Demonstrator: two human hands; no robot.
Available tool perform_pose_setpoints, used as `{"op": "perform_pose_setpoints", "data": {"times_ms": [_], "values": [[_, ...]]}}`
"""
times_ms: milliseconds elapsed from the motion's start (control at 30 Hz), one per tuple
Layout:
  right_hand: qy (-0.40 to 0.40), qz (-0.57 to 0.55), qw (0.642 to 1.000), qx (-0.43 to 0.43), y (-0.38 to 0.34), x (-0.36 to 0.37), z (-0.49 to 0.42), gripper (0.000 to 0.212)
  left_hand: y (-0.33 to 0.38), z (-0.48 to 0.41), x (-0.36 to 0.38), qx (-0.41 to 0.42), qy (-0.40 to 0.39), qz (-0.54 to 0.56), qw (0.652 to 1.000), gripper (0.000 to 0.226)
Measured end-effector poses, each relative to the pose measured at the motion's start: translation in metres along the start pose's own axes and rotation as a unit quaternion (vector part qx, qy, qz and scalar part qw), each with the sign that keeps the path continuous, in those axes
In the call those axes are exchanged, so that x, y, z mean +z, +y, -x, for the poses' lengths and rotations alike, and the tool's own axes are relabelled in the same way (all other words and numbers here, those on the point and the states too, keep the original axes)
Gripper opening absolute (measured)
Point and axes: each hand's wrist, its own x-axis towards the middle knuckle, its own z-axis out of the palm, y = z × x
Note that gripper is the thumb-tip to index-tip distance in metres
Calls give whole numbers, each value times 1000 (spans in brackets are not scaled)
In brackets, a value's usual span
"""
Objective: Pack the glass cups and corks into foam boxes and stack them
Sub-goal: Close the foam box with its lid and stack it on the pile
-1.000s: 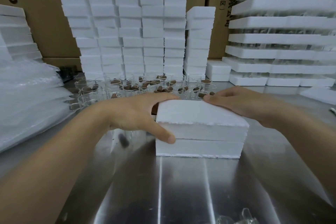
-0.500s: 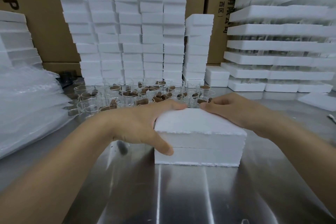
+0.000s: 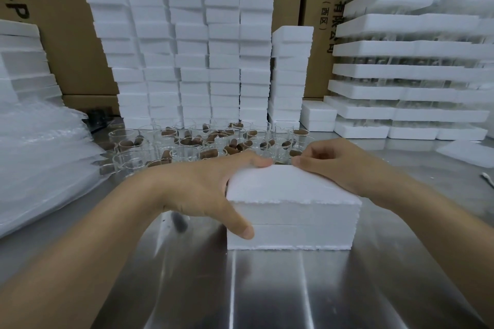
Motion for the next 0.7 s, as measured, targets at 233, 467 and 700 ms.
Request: {"op": "perform_pose_setpoints", "data": {"times_ms": [233,467,700], "values": [[14,-22,999,-27,0,0,-1,35,-1,-2,-2,8,-1,55,998,98],[20,-19,999,-20,0,1,-1,34,0,-3,1,4,-5,21,1000,102],[-6,-51,999,-16,-1,-2,3,35,-1,-4,2,39,31,6,999,100]]}}
